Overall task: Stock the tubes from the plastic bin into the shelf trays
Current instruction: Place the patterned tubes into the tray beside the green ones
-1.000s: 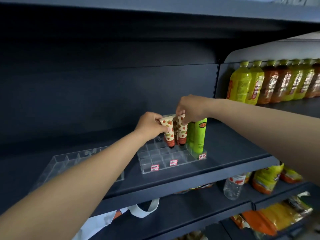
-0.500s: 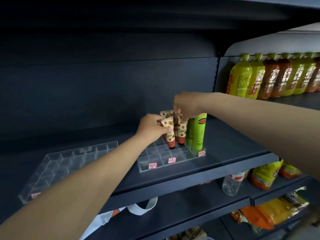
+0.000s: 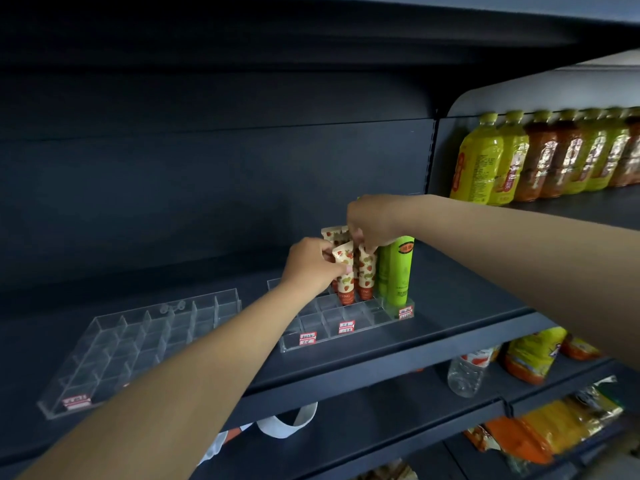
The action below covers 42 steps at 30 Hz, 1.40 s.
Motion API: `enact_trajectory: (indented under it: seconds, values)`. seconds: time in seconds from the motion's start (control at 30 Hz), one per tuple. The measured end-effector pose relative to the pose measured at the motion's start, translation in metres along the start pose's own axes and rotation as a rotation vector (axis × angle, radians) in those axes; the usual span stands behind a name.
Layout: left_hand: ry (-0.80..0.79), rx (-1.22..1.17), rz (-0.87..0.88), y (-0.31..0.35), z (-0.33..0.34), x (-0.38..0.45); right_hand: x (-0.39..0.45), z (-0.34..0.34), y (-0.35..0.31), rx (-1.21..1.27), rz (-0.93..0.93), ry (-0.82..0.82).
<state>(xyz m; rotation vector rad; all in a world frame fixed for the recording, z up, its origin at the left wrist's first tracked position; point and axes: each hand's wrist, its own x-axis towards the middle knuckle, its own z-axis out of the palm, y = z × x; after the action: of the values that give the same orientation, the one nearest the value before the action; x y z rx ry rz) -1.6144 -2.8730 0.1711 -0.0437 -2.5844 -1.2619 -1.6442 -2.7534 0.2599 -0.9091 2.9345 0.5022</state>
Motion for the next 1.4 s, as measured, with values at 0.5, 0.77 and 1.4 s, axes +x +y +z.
enact_trajectory:
  seconds: [0.5, 0.77, 1.4]
  values:
    - [-0.022, 0.066, 0.027, 0.01, -0.009, 0.004, -0.006, -0.01, 0.005, 0.056, -0.003, 0.05]
    - [-0.005, 0.13, 0.057, 0.024, -0.02, 0.002, -0.018, -0.024, 0.014, 0.092, -0.008, 0.123]
    - [-0.041, 0.804, 0.29, 0.071, -0.061, -0.063, -0.115, -0.018, -0.006, 0.0, 0.111, 0.299]
